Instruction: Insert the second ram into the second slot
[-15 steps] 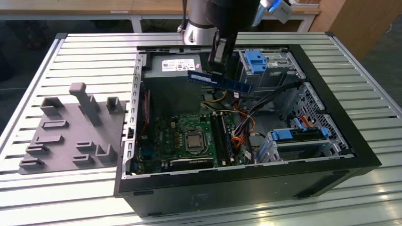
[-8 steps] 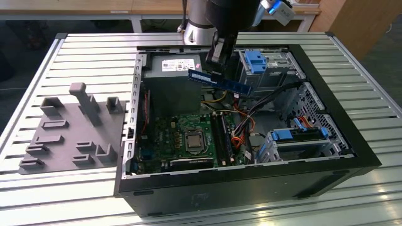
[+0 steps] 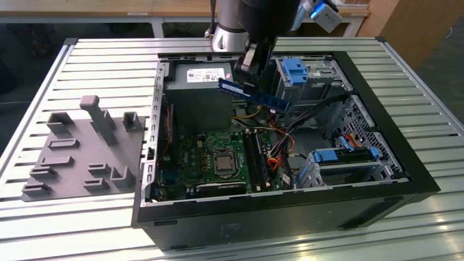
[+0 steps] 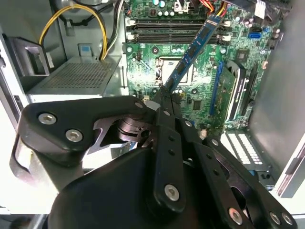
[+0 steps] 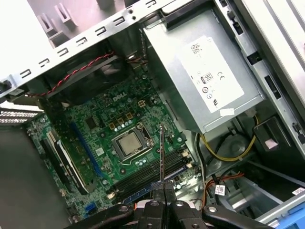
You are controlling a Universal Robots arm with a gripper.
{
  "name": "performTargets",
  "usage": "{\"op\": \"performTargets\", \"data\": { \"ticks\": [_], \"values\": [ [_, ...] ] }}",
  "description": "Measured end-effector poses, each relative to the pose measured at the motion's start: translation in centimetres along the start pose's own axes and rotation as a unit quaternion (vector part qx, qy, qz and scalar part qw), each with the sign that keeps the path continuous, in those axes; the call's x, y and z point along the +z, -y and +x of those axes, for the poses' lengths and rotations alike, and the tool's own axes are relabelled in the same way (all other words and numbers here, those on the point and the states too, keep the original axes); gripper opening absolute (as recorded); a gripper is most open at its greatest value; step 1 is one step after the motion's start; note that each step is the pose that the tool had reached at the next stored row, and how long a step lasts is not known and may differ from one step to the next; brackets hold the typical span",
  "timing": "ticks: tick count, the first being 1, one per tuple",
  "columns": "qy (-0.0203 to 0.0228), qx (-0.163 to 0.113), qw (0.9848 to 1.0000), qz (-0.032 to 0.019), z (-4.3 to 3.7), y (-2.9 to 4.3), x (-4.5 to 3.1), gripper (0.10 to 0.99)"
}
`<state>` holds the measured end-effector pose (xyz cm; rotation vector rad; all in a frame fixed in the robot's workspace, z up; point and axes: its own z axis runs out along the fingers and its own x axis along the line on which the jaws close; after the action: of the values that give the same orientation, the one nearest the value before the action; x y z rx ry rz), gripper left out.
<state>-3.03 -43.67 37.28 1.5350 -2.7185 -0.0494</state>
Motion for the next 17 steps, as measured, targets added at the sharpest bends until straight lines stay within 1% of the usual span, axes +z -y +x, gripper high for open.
{"op": "performTargets", "data": {
  "ticks": [6, 10, 13, 17],
  "values": [
    [0.0012, 0.036, 0.9994, 0.0001, 0.0, 0.0, 0.04, 0.118],
    [0.0018, 0.051, 0.9987, 0.0, 0.0, 0.0, 0.05, 0.118],
    [0.0022, 0.067, 0.9978, 0.0001, 0.0, 0.0, 0.07, 0.118],
    [0.0029, 0.09, 0.996, 0.0002, 0.0, 0.01, 0.09, 0.118]
  ]
}}
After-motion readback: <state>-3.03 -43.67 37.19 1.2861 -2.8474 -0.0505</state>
